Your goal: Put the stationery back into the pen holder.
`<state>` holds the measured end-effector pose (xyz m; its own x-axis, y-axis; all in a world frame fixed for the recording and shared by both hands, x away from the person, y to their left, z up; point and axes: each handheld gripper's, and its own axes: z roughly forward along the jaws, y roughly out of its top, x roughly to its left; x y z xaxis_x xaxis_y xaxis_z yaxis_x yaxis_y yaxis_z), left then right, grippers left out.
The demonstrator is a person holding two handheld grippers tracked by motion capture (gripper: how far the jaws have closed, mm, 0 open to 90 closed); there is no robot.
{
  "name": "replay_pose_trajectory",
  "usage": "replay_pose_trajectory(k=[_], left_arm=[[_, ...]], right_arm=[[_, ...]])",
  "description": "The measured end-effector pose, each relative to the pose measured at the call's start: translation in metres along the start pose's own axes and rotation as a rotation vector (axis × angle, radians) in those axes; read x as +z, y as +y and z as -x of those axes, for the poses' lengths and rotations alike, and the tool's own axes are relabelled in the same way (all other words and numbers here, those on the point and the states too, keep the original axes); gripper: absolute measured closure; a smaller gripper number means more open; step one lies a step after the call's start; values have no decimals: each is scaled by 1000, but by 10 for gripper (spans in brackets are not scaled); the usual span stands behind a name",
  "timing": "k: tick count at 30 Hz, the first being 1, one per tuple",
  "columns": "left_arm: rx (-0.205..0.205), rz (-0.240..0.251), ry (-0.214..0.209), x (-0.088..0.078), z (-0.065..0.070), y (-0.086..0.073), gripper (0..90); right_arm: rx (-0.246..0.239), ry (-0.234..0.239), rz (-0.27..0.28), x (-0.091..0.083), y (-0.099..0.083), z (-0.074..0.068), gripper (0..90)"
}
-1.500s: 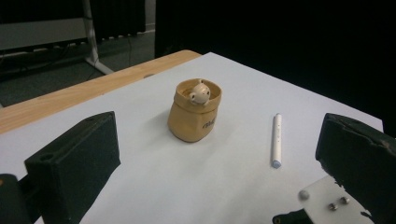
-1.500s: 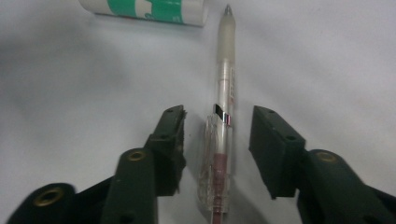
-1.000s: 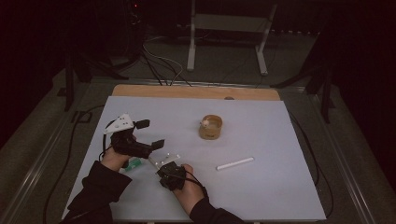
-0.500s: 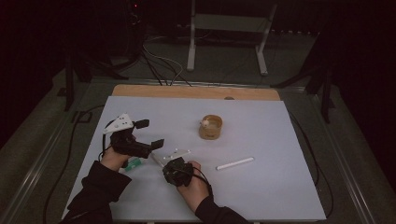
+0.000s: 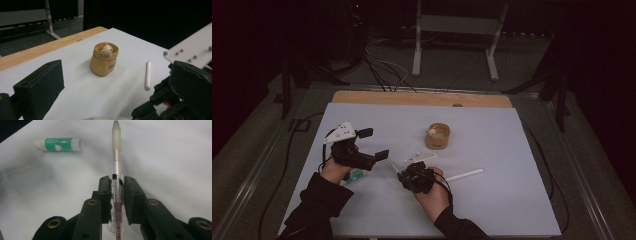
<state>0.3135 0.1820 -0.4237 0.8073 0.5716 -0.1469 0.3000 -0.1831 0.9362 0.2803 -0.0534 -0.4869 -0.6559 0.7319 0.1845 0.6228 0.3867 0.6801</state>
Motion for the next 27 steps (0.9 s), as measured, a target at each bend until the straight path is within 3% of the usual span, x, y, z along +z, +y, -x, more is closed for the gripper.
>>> replay_pose_trajectory(k=[10, 27], left_arm=[[-1, -10, -40, 9, 12, 2, 4], [-39, -8, -74, 18, 21, 2, 4]], right_arm=[[32, 15, 60, -25, -4, 23, 768], [76, 55, 141, -65, -18, 46, 767]])
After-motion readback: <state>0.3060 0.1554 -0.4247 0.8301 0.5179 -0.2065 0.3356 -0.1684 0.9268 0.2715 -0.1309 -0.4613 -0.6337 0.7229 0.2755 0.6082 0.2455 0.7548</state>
